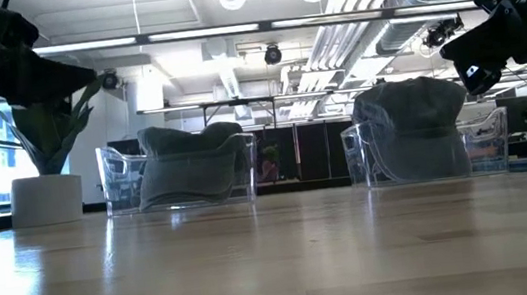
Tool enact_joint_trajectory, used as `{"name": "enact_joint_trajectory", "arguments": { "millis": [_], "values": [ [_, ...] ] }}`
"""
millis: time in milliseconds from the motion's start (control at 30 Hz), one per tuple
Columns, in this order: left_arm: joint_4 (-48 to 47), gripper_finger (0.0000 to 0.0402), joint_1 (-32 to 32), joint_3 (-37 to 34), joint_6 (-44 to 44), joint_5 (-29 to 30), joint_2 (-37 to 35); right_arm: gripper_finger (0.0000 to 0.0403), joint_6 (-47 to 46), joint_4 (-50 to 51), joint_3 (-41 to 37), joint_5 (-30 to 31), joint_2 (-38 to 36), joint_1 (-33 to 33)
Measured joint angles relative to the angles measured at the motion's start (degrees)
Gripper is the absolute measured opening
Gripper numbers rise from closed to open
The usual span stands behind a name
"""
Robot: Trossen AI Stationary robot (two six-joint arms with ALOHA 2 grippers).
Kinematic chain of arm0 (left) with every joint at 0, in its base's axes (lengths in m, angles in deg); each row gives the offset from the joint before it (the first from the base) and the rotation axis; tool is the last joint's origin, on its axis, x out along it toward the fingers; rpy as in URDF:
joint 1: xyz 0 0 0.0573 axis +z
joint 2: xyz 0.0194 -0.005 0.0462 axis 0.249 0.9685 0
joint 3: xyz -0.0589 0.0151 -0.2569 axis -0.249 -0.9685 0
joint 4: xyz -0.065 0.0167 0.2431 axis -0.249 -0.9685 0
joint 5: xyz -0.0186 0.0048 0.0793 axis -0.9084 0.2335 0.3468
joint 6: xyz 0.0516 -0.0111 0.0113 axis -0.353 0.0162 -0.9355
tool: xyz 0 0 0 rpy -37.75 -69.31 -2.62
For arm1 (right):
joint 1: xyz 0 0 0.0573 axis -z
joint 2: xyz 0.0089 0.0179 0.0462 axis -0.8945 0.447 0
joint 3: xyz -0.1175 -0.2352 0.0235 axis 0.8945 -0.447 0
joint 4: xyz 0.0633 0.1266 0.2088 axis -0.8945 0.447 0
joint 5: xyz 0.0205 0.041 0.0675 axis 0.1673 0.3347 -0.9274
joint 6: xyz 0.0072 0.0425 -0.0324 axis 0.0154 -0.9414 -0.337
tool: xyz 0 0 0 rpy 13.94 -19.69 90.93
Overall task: Pick & Place hat
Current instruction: Return to Home Position
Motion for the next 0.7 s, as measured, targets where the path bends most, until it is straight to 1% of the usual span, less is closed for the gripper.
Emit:
{"name": "enact_joint_trajectory", "arguments": {
  "millis": [167, 700],
  "values": [
    [0.4, 0.0, -0.6, -0.4, -2.2, 0.0, 0.0, 0.0012, 0.0, 0.0, 0.0, 0.0, 0.0, 0.0],
    [0.8, 0.0, -0.3, -0.4, -2.2, 0.0, 0.1, 0.0012, 0.0, 0.0, 0.0, 0.0, 0.0, 0.0]
  ]
}}
